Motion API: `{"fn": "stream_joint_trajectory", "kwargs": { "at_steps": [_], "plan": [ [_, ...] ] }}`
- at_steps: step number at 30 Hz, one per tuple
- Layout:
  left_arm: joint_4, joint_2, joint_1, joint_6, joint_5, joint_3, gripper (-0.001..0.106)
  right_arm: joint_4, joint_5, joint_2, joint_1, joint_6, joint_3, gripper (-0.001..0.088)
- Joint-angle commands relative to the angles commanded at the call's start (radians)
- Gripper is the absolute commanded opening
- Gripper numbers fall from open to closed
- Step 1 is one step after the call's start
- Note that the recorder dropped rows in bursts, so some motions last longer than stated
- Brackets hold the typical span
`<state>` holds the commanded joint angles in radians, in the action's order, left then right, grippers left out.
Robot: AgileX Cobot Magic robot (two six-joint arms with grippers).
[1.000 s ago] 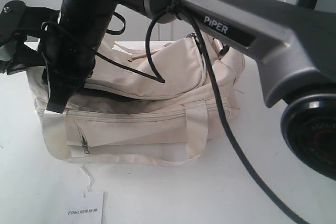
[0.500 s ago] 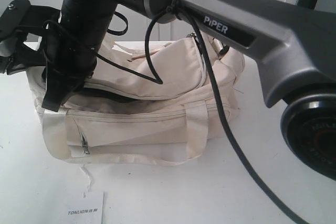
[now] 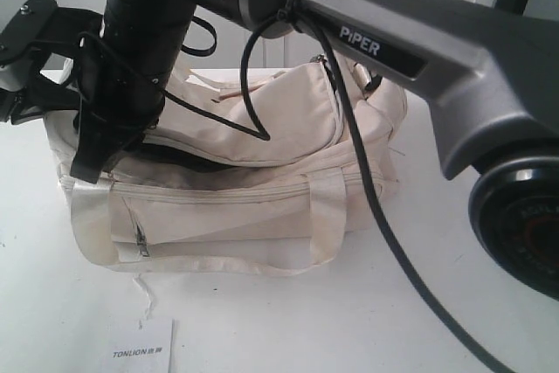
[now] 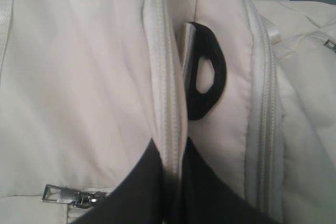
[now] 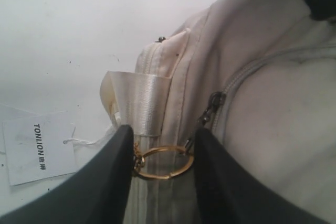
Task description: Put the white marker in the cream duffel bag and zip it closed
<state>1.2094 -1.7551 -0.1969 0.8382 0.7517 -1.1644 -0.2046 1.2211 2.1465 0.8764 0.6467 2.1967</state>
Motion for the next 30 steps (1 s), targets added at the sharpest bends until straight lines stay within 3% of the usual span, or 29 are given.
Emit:
{"fn": "stream_joint_trajectory", "kwargs": {
  "at_steps": [30],
  "plan": [
    [0.024, 0.0, -0.041, 0.007, 0.028, 0.0, 0.0, 0.03, 0.0, -0.033, 0.0, -0.004, -0.045, 0.0]
  ]
}}
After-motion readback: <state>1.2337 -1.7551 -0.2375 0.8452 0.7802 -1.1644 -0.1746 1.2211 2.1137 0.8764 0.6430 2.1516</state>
